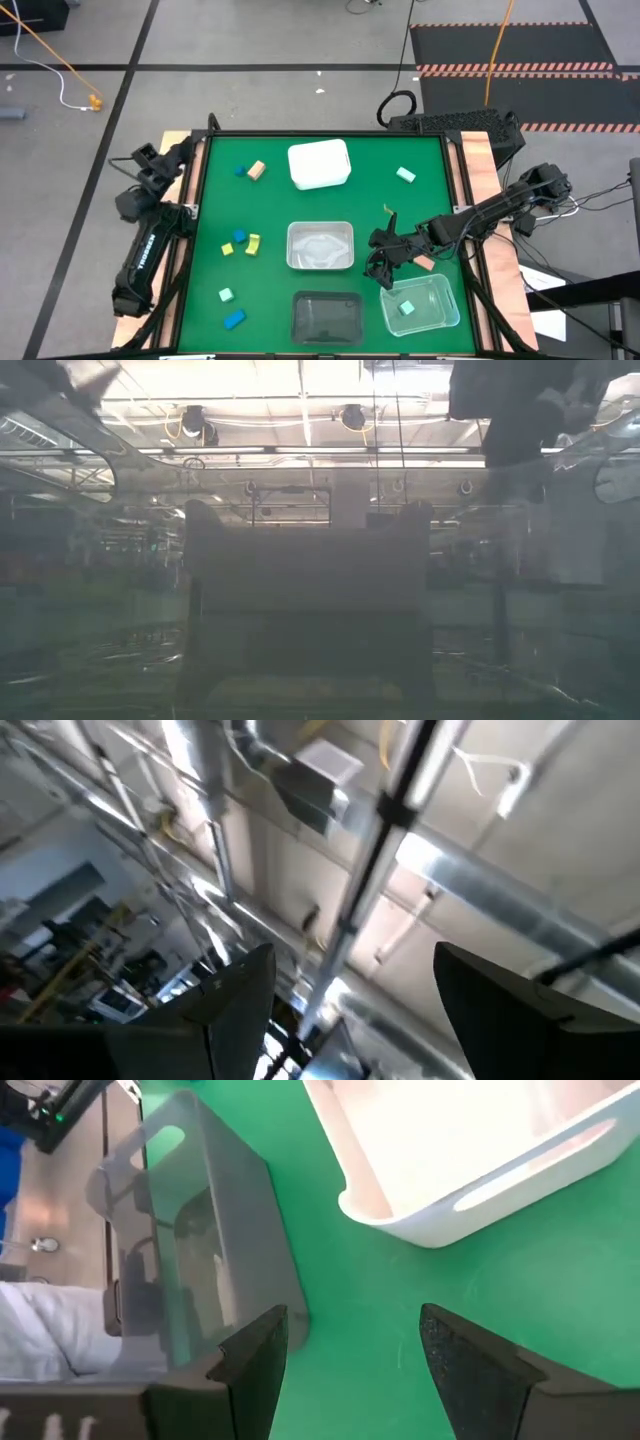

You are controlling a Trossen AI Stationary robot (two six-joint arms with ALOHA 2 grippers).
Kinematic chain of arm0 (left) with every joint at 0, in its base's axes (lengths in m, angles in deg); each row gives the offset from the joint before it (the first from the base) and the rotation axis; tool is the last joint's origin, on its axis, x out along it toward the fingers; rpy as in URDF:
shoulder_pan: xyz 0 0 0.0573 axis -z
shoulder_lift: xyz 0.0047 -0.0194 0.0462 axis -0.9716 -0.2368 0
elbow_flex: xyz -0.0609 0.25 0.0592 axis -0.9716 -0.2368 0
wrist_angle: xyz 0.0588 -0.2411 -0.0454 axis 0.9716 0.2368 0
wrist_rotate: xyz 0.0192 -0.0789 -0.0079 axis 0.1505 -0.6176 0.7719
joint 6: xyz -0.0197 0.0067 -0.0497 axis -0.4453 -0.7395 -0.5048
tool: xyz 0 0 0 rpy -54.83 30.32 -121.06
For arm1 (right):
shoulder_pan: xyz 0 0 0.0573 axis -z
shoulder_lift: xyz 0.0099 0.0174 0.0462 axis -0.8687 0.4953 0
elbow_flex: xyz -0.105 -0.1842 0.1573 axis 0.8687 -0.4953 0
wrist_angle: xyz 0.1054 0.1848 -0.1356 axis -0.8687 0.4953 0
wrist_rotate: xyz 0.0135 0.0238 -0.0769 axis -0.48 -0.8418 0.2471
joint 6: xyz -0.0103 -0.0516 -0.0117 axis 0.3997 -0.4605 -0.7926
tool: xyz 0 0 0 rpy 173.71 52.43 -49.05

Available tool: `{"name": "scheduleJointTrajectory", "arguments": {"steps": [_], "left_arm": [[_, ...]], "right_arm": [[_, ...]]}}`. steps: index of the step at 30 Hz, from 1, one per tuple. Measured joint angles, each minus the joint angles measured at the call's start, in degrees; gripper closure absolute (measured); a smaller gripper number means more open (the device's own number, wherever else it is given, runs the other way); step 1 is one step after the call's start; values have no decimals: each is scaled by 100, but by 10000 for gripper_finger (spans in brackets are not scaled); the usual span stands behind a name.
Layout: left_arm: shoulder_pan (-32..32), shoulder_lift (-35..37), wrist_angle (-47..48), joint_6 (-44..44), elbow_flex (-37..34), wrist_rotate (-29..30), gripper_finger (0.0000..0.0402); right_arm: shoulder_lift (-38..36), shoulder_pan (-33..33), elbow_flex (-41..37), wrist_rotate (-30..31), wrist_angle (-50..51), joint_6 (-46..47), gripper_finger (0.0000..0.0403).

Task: Sort & place blocks by color
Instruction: Put the middle light green block into the white bin

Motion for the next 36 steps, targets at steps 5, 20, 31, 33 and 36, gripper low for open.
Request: {"name": "scheduleJointTrajectory", "arguments": {"steps": [5,20,31,33,36], "left_arm": [[107,2,871,515,985,-781,131],[85,-307,5973,2366,3588,-2409,131],[-415,-968,6091,2693,3599,-2435,131],[-462,-1329,6043,2924,3599,-2402,131],[-433,-1927,5802,3252,3599,-2397,131]], "right_arm": [[0,0,0,4,-35,27,186],[0,447,0,8,-894,-966,186],[0,1027,0,-7,-992,-1024,186],[0,1115,0,-7,-992,-1022,186],[0,1208,0,-7,-992,-1022,186]]}}
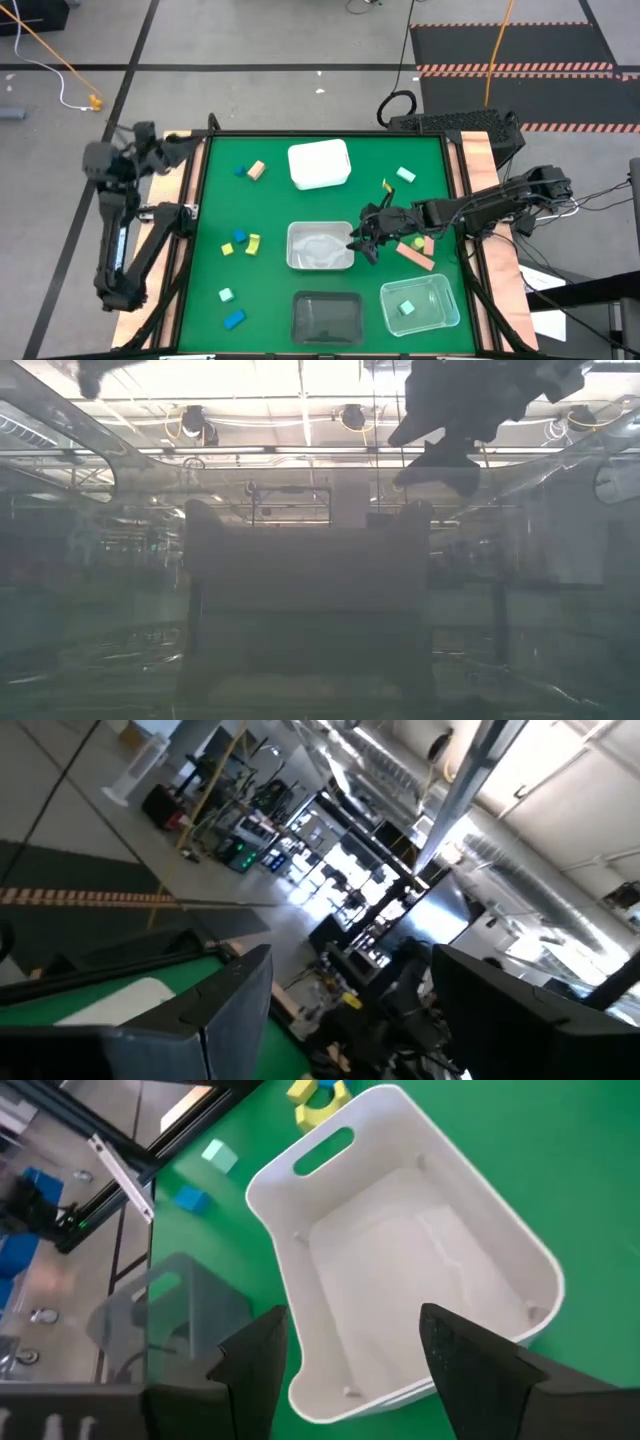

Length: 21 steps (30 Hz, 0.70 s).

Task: Sort & place blocks by color
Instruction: Put the middle light green block into the white bin

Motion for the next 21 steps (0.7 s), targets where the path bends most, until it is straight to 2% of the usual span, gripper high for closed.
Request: {"name": "scheduleJointTrajectory", "arguments": {"steps": [8,15,21], "left_arm": [[662,-1467,-997,267,-2,6,131],[1974,-2117,-1176,597,-1,70,131],[3449,-2352,-1018,901,-4,713,131]], "right_arm": [[0,110,0,0,0,23,186],[0,250,0,0,0,2,186],[0,447,0,0,0,-2,186]]}}
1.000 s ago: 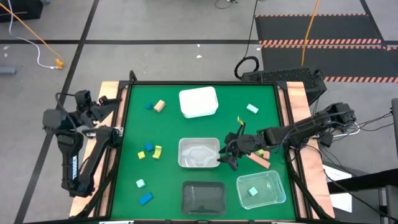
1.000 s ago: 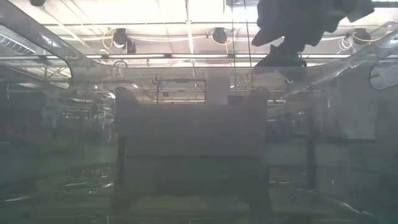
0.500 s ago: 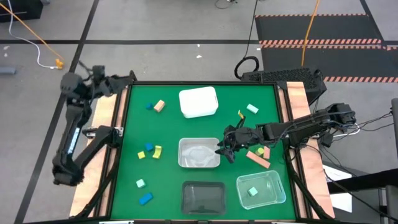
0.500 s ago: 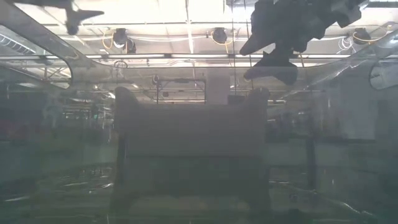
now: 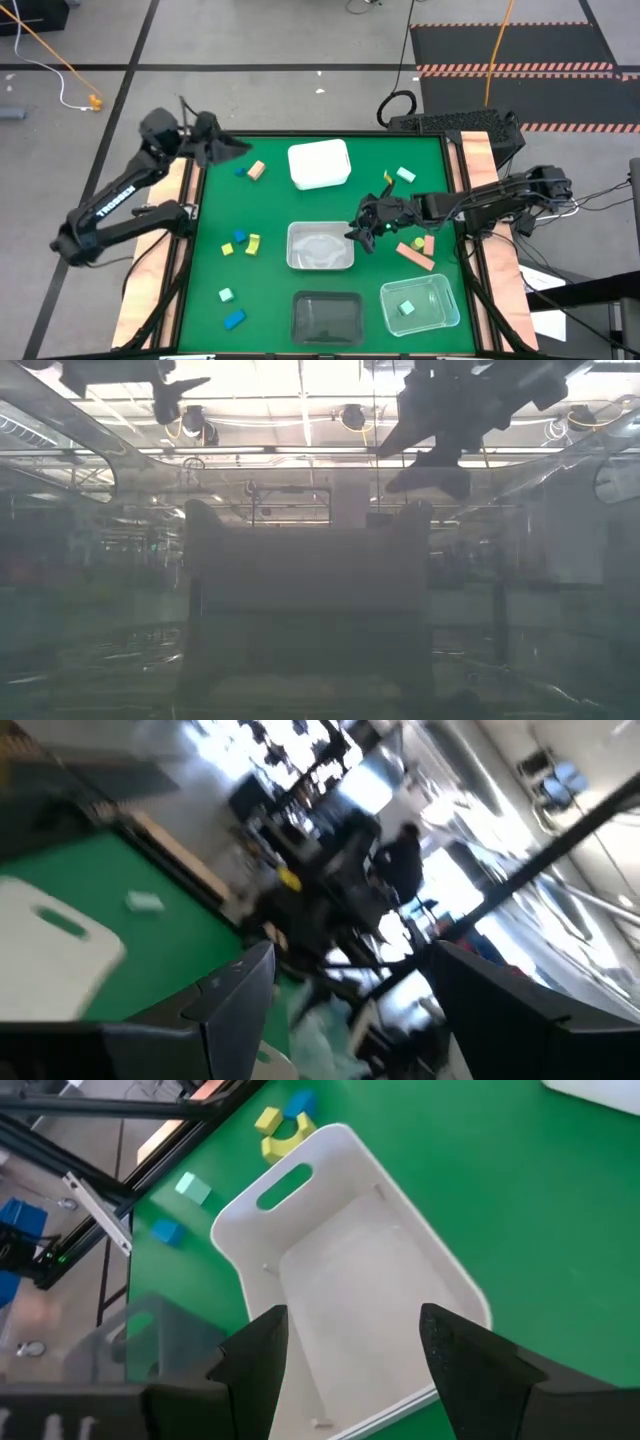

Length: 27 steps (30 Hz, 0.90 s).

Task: Sort & place blocks by color
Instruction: Put the middle light green block into the white bin

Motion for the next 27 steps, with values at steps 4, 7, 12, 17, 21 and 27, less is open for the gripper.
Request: {"name": "scheduleJointTrajectory", "arguments": {"steps": [4,7,12,17,21,27], "left_arm": [[1002,-131,409,233,2,728,131],[1703,-288,1031,399,4,1316,131],[2649,-585,2461,589,4,2304,131],[3445,-1027,4191,217,2,3528,131],[4129,-1490,5151,-699,0,4532,131],[5055,-2291,5158,-1913,0,5092,131]], "right_arm": [[0,109,0,0,4,-98,186],[0,154,0,1,4,-193,186],[0,162,0,0,4,-327,186],[0,162,0,0,46,-427,186],[1,161,0,0,46,-427,186],[2,160,0,-1,48,-571,186]]}}
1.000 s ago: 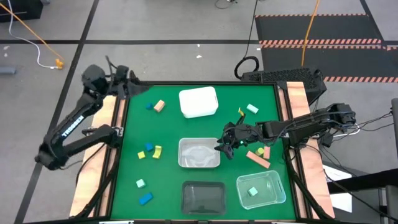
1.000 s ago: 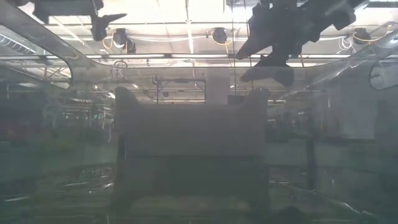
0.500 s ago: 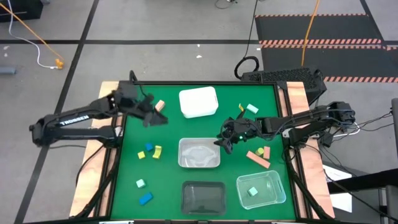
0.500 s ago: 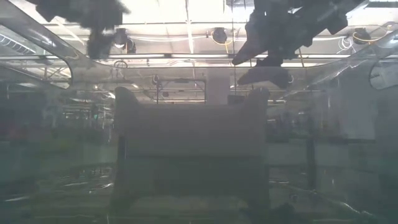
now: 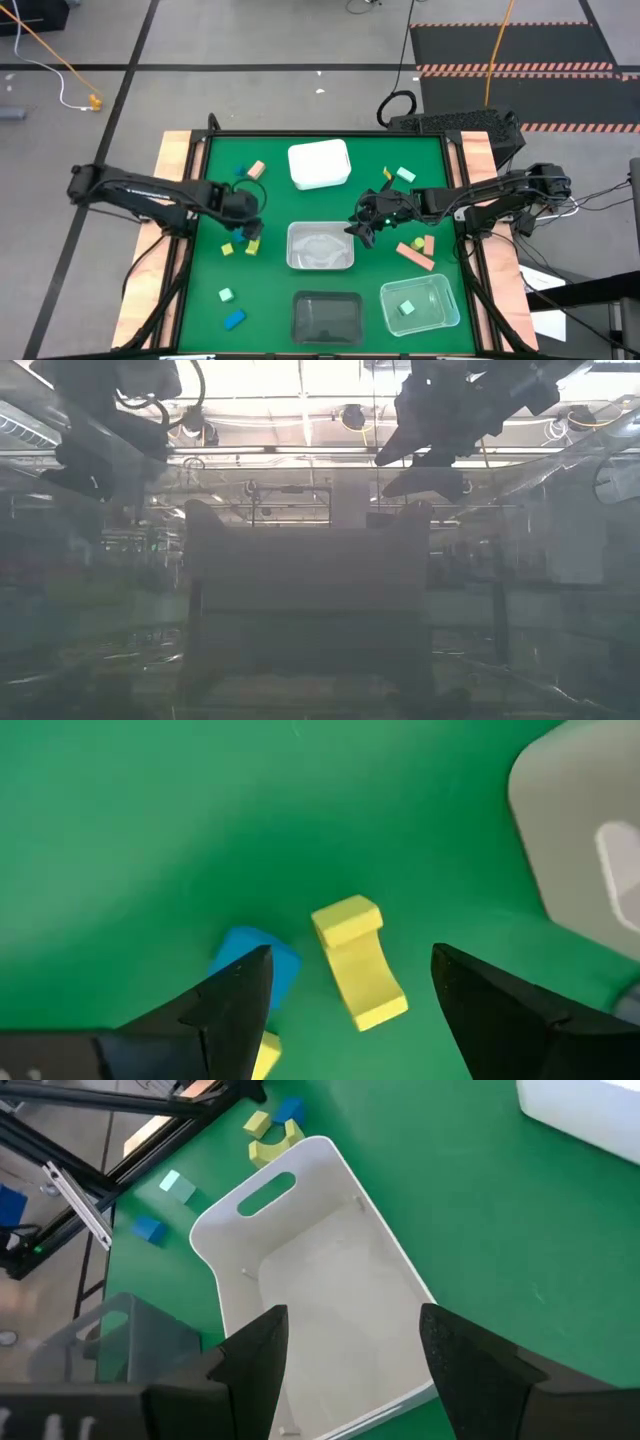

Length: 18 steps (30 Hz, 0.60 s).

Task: Sort & place blocks by color
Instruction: Put the middle light green block into the white bin

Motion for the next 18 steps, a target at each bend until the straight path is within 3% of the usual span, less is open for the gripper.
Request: {"name": "scheduleJointTrajectory", "arguments": {"steps": [8,18], "left_arm": [[562,-971,-545,-683,0,497,131],[814,-2017,-716,-1025,24,648,131]], "right_arm": [[0,0,0,-4,44,-330,186],[0,0,-179,-12,-4,-328,186]]}}
